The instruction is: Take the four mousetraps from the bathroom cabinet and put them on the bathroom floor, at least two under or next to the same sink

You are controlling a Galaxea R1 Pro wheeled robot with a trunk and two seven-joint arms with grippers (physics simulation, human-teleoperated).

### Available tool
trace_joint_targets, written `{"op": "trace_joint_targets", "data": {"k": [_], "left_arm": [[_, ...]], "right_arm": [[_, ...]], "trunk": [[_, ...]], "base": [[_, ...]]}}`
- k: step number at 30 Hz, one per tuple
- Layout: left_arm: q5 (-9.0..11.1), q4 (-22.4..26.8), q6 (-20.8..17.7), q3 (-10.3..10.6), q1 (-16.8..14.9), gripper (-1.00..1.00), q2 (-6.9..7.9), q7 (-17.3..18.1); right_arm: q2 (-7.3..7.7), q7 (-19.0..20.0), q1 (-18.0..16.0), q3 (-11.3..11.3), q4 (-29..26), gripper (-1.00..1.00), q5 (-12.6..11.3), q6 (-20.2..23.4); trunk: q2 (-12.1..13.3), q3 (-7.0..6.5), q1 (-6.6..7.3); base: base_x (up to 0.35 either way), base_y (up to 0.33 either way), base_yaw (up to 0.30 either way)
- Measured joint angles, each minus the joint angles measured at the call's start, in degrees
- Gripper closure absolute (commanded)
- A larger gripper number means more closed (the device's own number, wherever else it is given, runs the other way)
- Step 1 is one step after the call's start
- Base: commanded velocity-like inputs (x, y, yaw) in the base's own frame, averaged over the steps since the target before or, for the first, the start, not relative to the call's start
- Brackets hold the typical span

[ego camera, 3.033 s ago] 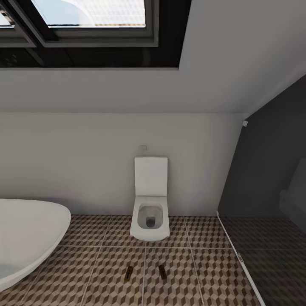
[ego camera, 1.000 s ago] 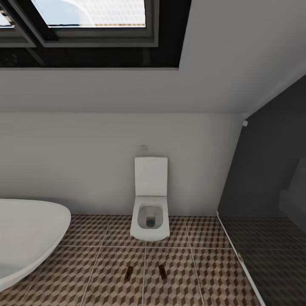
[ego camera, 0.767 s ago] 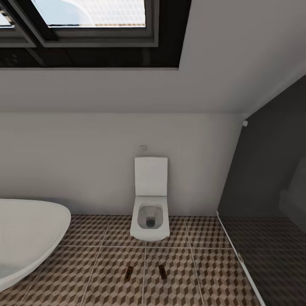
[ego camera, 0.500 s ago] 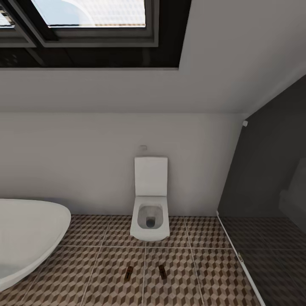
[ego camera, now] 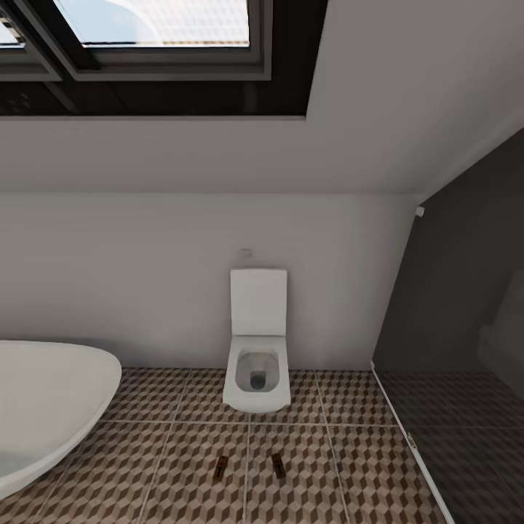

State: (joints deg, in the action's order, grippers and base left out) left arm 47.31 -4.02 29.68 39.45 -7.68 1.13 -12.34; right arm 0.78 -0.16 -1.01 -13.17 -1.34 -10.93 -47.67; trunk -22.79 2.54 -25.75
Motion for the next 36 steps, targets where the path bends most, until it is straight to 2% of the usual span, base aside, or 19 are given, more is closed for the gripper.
{"op": "trace_joint_targets", "data": {"k": [36], "left_arm": [[0.0,0.01,0.0,0.01,0.0,-1.0,0.39,0.0]], "right_arm": [[-0.27,0.05,0.0,0.05,-0.7,-1.0,-0.04,0.0]], "trunk": [[0.0,0.0,0.0]], "base": [[0.0,0.0,0.0]]}}
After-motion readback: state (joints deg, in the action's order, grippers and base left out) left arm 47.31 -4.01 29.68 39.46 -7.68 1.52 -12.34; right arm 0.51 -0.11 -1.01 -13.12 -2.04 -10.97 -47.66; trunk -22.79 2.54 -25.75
